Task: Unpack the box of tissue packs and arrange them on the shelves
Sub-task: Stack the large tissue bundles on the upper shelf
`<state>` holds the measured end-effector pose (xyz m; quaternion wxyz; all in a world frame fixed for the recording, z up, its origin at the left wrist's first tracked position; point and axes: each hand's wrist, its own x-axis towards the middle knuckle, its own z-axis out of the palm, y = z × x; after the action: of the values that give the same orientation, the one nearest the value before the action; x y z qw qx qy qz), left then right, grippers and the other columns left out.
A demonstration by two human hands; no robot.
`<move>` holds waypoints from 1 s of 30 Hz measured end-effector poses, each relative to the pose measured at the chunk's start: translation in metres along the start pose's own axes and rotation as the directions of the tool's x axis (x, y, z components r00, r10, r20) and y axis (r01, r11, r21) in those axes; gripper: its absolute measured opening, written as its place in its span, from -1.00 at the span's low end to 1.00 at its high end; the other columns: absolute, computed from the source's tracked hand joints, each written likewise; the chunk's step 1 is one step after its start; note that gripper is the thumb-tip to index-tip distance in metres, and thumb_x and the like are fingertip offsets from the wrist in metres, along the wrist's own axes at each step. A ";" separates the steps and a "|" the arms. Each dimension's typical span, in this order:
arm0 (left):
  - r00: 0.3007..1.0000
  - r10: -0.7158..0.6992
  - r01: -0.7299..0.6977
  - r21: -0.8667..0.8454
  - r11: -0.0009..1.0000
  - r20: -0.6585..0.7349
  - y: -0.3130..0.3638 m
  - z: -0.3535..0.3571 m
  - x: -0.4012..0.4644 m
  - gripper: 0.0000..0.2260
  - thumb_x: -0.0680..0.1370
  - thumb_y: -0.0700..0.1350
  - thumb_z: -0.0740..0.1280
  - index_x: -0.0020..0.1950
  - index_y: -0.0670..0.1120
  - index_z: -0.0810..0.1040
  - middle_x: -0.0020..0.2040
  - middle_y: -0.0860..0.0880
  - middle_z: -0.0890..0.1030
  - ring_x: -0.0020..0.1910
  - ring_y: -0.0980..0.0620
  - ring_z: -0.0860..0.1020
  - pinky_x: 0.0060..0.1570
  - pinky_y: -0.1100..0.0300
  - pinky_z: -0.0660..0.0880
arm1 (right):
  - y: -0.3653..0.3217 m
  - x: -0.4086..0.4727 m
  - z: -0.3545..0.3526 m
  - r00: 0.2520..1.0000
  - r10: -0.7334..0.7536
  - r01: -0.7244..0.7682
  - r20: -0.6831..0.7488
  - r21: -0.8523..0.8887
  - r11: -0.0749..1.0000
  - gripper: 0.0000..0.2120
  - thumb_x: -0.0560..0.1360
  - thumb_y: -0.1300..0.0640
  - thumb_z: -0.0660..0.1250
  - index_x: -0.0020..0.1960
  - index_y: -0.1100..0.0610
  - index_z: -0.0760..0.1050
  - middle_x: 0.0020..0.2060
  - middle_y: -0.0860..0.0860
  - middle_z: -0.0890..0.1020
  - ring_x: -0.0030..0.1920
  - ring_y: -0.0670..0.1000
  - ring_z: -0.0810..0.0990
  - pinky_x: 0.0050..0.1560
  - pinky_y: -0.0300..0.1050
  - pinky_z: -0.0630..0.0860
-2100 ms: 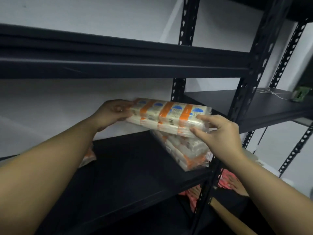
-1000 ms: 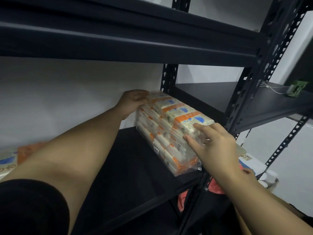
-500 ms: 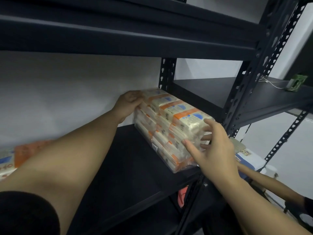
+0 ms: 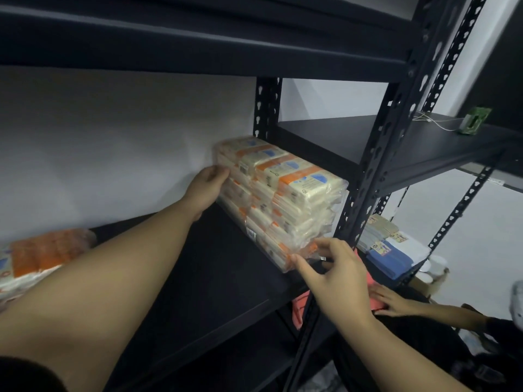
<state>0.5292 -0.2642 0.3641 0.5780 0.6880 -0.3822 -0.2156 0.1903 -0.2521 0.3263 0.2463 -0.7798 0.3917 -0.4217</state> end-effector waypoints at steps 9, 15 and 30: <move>0.996 -0.087 0.089 -0.104 0.991 0.023 -0.009 0.000 -0.002 -0.42 0.56 0.30 0.35 0.47 0.01 0.50 0.28 0.07 0.64 0.24 0.09 0.61 0.40 0.02 0.47 | -0.014 0.008 0.020 0.997 0.061 -0.059 -0.039 0.043 0.997 -0.73 0.44 -0.10 0.58 -0.09 -0.24 0.47 -0.10 -0.22 0.57 -0.04 -0.23 0.57 -0.03 -0.37 0.44; 0.997 -0.076 0.077 -0.118 0.990 0.005 -0.005 -0.001 -0.004 -0.47 0.51 0.31 0.39 0.39 0.07 0.58 0.21 0.09 0.68 0.20 0.09 0.64 0.35 0.00 0.52 | -0.019 0.010 0.024 0.995 0.060 -0.052 -0.083 0.091 0.995 -0.82 0.47 0.02 0.57 -0.19 -0.11 0.57 -0.08 -0.25 0.57 -0.05 -0.21 0.60 0.05 -0.22 0.55; 0.997 -0.076 0.077 -0.068 0.995 0.008 -0.005 -0.004 -0.007 -0.21 0.34 0.48 0.32 0.46 0.08 0.53 0.33 0.08 0.62 0.29 0.06 0.59 0.40 -0.03 0.47 | -0.025 0.004 0.024 0.998 0.037 -0.039 -0.040 -0.043 0.998 -0.81 0.47 0.00 0.57 -0.20 -0.02 0.58 -0.09 -0.20 0.54 0.04 -0.09 0.48 0.03 -0.57 0.26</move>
<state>0.5297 -0.2561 0.3597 0.5915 0.6812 -0.3495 -0.2527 0.2226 -0.2395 0.3335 0.2291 -0.7690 0.4205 -0.4235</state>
